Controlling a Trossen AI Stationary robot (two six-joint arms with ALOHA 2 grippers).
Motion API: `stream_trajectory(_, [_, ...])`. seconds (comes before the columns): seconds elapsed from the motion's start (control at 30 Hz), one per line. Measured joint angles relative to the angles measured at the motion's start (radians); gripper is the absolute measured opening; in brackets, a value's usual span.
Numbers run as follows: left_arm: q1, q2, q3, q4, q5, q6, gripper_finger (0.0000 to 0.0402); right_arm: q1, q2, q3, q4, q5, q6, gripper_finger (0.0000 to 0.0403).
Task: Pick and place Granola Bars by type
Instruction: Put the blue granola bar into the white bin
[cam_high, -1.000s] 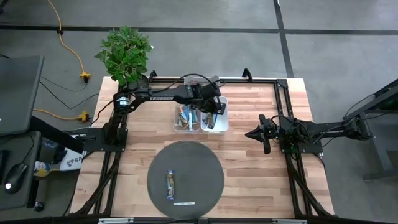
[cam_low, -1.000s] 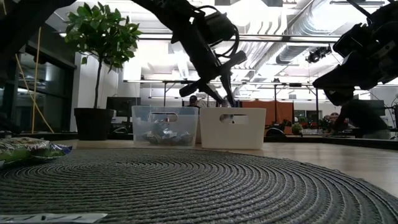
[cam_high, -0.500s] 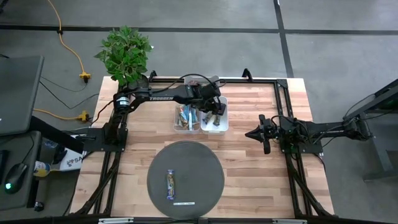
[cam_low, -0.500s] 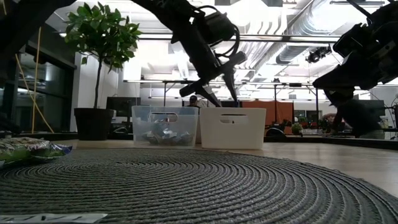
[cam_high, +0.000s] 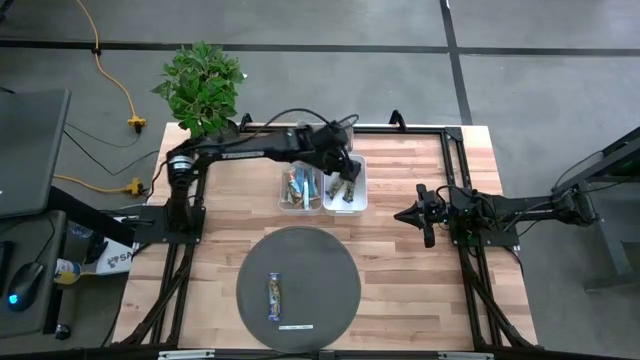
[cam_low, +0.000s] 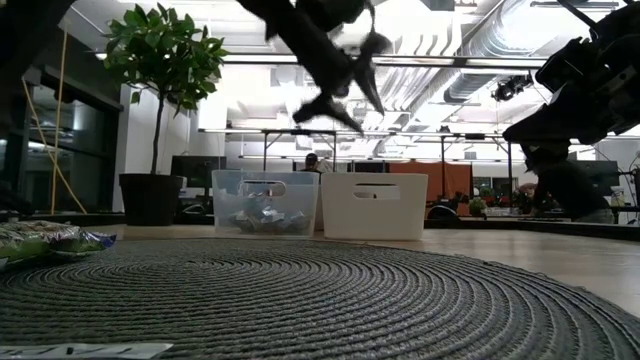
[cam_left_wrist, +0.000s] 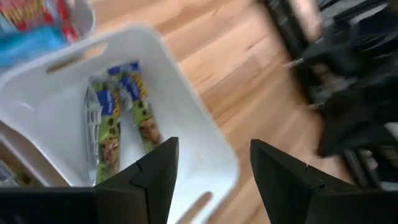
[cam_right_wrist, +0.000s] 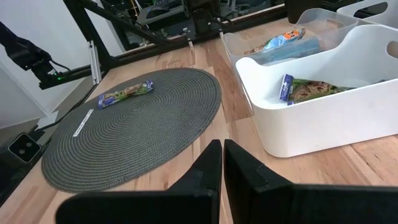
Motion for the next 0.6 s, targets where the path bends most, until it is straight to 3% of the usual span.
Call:
stream_trajectory(0.23, [-0.054,-0.151,0.000,-0.021,-0.063,0.000,0.0195,0.000,0.000,0.000,0.000,0.000,0.000,0.0000])
stream_trajectory(0.4, [-0.161,-0.255,0.001,-0.131,-0.117,-0.020,0.0195,0.000,0.001,0.000,0.002,0.000,0.000,0.0000])
stream_trajectory(0.6, [-0.341,-0.358,0.000,-0.282,-0.308,-0.137,0.0195,0.000,0.000,0.000,0.000,0.000,0.000,0.0000])
